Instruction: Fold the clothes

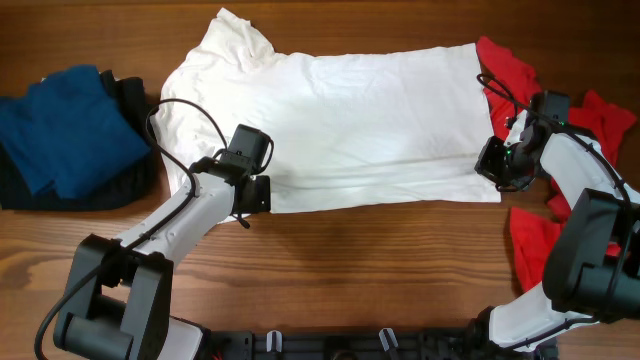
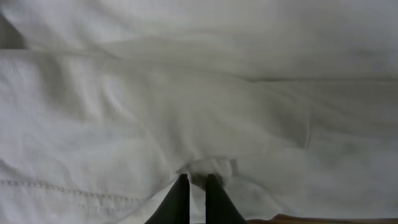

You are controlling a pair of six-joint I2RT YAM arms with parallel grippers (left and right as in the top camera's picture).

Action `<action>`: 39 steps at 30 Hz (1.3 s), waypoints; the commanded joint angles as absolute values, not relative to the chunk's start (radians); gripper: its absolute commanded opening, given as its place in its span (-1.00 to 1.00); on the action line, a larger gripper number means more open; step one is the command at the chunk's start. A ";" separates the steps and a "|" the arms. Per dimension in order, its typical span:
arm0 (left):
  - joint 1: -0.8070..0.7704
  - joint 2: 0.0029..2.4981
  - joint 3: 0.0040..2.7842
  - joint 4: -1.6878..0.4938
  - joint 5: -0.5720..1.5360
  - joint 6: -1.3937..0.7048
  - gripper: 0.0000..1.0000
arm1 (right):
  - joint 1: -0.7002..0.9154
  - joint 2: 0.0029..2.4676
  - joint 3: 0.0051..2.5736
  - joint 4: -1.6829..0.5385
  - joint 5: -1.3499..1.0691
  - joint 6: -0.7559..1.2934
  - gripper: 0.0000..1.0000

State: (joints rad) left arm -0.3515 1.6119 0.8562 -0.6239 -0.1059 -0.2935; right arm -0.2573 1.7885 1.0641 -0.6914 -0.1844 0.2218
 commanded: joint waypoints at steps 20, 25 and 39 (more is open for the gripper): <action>-0.352 1.608 0.868 -0.606 -0.040 -0.295 -0.44 | -0.261 1.785 1.083 -0.701 -0.204 0.209 -0.91; -0.351 1.633 0.869 -0.606 -0.099 -0.295 -0.48 | -0.261 1.785 1.083 -0.708 -0.203 0.208 -0.91; -0.351 1.700 0.868 -0.585 -0.121 -0.295 -0.52 | -0.262 1.785 1.083 -0.712 -0.204 0.201 -0.91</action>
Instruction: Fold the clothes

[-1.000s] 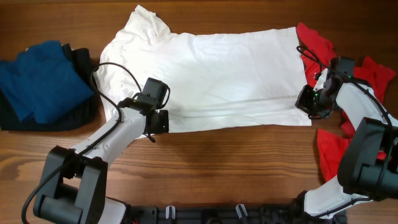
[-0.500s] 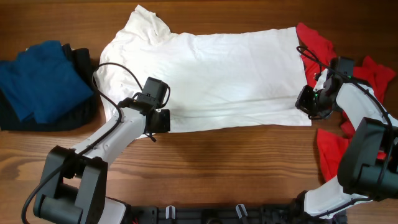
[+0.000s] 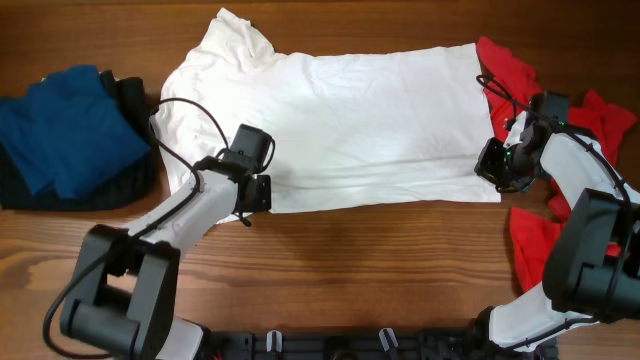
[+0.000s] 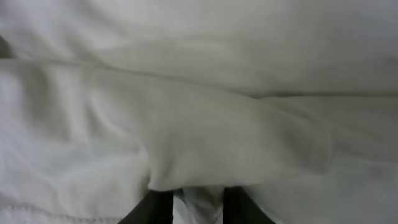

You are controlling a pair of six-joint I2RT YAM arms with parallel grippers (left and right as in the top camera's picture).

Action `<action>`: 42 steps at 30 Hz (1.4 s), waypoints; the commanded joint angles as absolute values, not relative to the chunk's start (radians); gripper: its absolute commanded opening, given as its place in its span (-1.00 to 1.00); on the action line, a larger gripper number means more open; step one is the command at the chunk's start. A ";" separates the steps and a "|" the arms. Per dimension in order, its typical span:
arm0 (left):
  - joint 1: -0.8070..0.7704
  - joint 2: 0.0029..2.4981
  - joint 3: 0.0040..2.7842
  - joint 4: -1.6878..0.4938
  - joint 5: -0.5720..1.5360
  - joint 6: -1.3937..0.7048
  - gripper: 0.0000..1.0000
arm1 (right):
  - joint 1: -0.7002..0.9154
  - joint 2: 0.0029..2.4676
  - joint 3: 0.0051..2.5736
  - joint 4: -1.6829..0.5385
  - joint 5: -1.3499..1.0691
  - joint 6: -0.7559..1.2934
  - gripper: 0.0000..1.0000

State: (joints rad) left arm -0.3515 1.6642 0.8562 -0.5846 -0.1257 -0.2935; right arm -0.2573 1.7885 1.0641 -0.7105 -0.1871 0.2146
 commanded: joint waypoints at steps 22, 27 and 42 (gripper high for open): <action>-0.350 1.604 0.872 -0.539 -0.226 -0.295 -0.91 | -0.261 1.785 1.083 -0.671 -0.204 0.202 -0.91; -0.347 1.604 0.872 -0.483 -0.245 -0.295 -0.89 | -0.262 1.785 1.083 -0.642 -0.215 0.211 -0.91; -0.278 1.605 0.871 -0.309 -0.258 -0.299 -0.74 | -0.261 1.786 1.083 -0.536 -0.268 0.273 -0.91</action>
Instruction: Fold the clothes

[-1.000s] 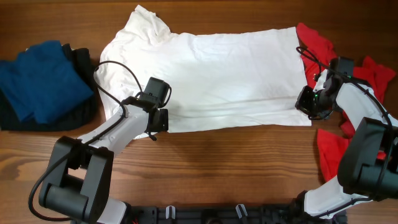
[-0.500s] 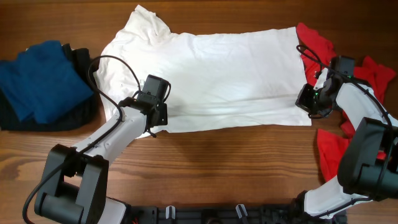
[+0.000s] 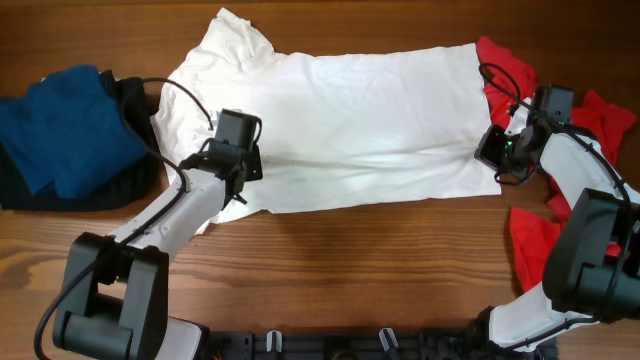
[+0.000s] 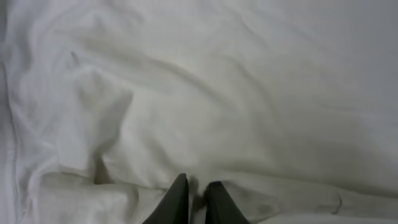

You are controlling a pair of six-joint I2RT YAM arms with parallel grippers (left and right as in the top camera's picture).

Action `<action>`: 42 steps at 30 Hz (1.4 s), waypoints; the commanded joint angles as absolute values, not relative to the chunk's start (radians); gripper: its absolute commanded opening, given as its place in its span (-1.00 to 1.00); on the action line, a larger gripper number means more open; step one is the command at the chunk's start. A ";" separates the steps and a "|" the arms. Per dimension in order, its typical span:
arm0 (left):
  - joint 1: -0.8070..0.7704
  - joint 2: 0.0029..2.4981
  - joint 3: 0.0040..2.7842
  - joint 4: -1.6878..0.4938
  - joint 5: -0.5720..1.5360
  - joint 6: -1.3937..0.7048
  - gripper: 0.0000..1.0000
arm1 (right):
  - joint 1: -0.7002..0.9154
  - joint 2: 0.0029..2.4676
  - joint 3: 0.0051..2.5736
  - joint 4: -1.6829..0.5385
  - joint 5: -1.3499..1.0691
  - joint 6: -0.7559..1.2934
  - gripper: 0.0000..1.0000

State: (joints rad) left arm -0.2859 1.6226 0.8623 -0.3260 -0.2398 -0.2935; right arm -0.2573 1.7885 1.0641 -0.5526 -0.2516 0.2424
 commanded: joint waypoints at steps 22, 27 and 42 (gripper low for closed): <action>-0.265 1.665 0.870 -0.302 -0.280 -0.345 -0.92 | -0.261 1.788 1.082 -0.457 -0.233 0.408 -0.38; -0.226 1.702 0.870 -0.272 -0.286 -0.356 -0.92 | -0.261 1.792 1.082 -0.426 -0.237 0.420 -0.65; -0.198 1.704 0.870 -0.176 -0.278 -0.344 -0.31 | -0.261 1.792 1.081 -0.431 -0.233 0.364 -0.54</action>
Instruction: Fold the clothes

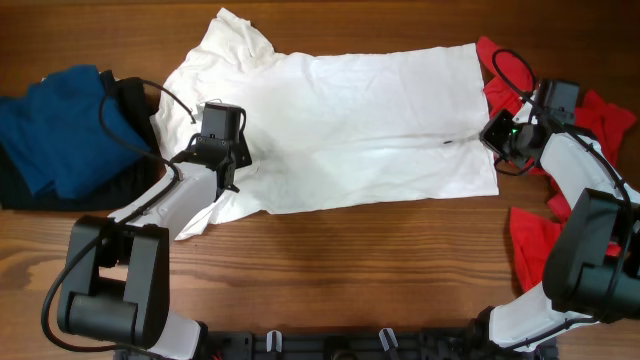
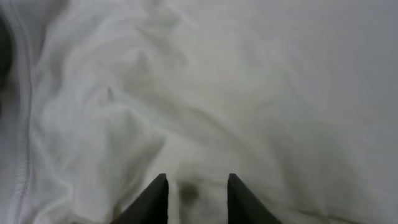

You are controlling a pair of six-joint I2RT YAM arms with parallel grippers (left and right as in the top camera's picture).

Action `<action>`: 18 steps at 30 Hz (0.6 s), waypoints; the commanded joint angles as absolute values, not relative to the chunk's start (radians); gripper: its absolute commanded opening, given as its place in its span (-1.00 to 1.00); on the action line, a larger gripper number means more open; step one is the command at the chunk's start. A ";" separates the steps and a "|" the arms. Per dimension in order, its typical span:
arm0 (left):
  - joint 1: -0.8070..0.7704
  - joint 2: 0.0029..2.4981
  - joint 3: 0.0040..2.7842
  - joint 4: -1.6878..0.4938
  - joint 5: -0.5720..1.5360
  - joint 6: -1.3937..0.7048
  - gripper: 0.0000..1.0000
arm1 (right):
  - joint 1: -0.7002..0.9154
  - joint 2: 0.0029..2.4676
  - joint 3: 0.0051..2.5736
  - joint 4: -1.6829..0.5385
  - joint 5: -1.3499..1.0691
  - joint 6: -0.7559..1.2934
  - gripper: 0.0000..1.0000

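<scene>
A white T-shirt (image 1: 360,120) lies spread across the wooden table, collar end to the left. My left gripper (image 1: 222,132) sits over its left part, near the sleeve. In the left wrist view this gripper (image 2: 198,190) is open, its dark fingers (image 2: 155,196) resting on rumpled white cloth (image 2: 280,74), with nothing pinched between them. My right gripper (image 1: 498,132) is at the shirt's right hem, where a crease runs toward it. Its fingers are hidden under its body.
A pile of blue and dark clothes (image 1: 60,135) lies at the left edge. Red garments (image 1: 600,115) lie behind the right arm, with another red piece (image 1: 530,245) nearer the front. Bare wooden table (image 1: 350,270) runs along the front.
My left gripper was shut on the cloth. It is now open and a little farther up and left on the shirt. The right gripper sits slightly higher along the hem.
My left gripper was first shut on cloth at the shirt's lower left edge, then open with fabric bunched between its fingers. It was later shut farther up the shirt and now stands open there. The right gripper has crept up the right hem, and the lower edge has risen.
</scene>
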State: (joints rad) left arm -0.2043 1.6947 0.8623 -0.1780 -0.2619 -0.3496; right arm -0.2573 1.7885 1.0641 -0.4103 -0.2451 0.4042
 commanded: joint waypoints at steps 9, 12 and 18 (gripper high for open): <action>-0.200 1.632 0.872 -0.450 -0.245 -0.357 -0.23 | -0.261 1.792 1.059 -0.608 -0.102 0.313 -0.04; -0.200 1.631 0.872 -0.522 -0.225 -0.373 -0.21 | -0.261 1.792 1.016 -0.607 -0.104 0.313 0.06; -0.200 1.631 0.870 -0.558 -0.226 -0.375 -0.17 | -0.261 1.792 0.965 -0.607 -0.107 0.297 0.06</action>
State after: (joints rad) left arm -0.2035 1.6508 0.8654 -0.5510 -0.2371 -0.3576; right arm -0.2581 1.7866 1.0042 -0.6022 -0.1261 0.3237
